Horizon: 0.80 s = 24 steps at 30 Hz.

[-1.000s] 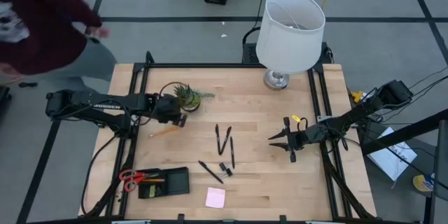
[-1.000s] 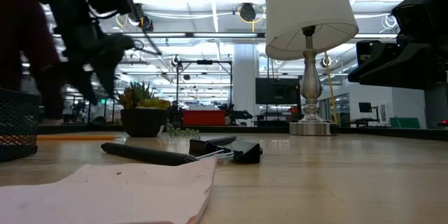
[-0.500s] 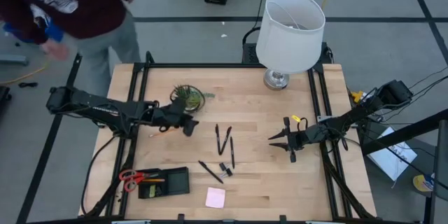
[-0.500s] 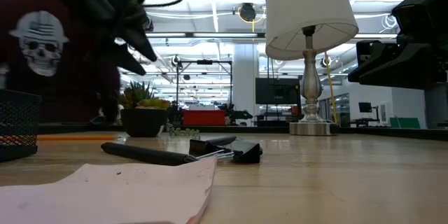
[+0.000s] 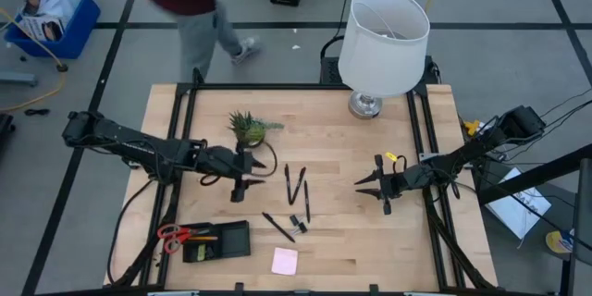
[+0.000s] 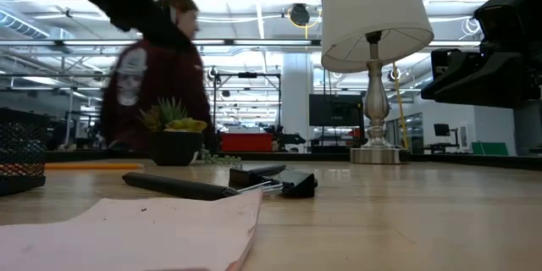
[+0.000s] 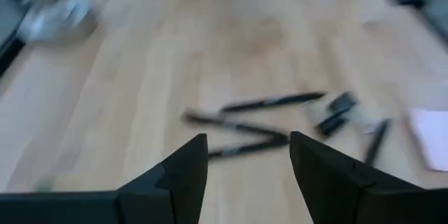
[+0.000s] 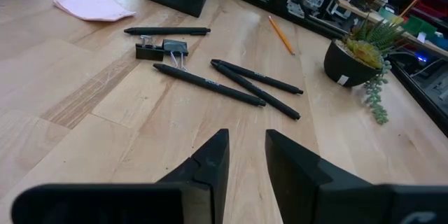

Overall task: Pick and place office supplies into organizer
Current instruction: Put the pencil into the top left section of the desk organizer

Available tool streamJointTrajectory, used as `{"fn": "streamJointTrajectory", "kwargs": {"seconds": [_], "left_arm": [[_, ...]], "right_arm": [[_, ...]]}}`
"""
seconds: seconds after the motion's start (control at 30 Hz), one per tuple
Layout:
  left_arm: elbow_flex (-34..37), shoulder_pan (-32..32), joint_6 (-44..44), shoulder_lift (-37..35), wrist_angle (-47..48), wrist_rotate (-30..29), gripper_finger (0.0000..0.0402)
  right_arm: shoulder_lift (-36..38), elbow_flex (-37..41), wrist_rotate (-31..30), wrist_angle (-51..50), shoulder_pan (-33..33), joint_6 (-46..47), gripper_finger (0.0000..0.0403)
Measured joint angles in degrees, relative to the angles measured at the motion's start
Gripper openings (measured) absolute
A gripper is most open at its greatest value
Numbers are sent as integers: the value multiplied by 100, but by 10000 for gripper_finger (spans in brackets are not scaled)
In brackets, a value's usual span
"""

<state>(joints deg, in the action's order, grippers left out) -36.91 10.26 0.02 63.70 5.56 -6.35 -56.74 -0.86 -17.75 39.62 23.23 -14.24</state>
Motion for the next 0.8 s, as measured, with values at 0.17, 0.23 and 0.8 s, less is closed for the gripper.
{"fn": "streamJointTrajectory", "kwargs": {"seconds": [0.17,0.23,0.8], "left_arm": [[-2,-65,-25,0,-156,100,207],[-2,-128,-577,0,175,89,207],[276,1629,-1188,-2531,1385,-1041,207]], "right_arm": [[1,2,0,0,0,0,89],[1,2,1,0,-1,0,89],[1,1,1,6,0,0,89]]}}
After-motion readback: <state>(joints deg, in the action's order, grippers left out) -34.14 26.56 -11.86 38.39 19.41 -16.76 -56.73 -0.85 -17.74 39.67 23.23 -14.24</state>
